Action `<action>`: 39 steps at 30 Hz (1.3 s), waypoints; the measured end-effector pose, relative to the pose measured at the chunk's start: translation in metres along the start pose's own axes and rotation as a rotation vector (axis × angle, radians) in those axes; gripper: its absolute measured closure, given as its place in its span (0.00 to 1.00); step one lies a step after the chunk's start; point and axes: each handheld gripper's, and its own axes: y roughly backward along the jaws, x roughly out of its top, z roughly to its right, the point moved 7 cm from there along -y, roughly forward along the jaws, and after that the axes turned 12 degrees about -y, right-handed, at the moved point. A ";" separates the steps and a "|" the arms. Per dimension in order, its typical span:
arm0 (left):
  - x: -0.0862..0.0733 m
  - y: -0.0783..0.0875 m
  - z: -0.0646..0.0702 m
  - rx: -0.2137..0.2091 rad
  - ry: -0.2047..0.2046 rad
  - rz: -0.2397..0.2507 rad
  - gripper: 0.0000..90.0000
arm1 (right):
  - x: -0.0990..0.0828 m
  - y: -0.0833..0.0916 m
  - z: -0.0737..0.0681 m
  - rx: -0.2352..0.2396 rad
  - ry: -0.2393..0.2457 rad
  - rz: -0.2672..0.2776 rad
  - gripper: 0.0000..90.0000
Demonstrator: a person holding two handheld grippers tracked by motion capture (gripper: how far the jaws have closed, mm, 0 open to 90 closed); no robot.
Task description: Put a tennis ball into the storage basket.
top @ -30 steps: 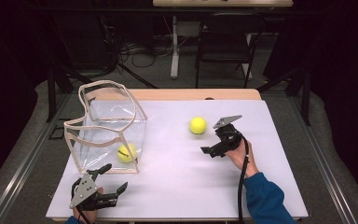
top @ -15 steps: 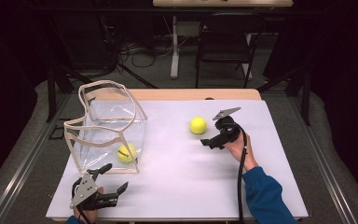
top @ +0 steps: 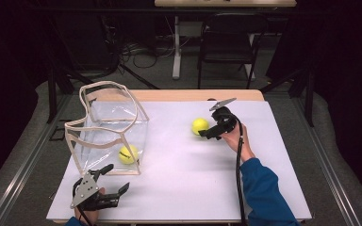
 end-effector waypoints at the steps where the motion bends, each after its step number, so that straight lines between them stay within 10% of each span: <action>1: 0.001 -0.001 0.000 -0.001 -0.001 0.001 0.18 | 0.003 -0.001 0.001 -0.010 0.003 0.004 0.00; 21: 0.001 0.000 0.001 -0.008 0.018 0.012 0.18 | 0.007 -0.047 0.005 -0.029 -0.026 -0.138 0.00; 29: 0.002 0.000 0.002 -0.025 0.007 0.016 0.18 | 0.006 -0.054 0.002 -0.083 -0.022 -0.141 0.26; 39: 0.002 0.000 0.002 -0.016 0.004 0.007 0.18 | 0.004 -0.052 0.006 -0.081 -0.064 -0.121 0.29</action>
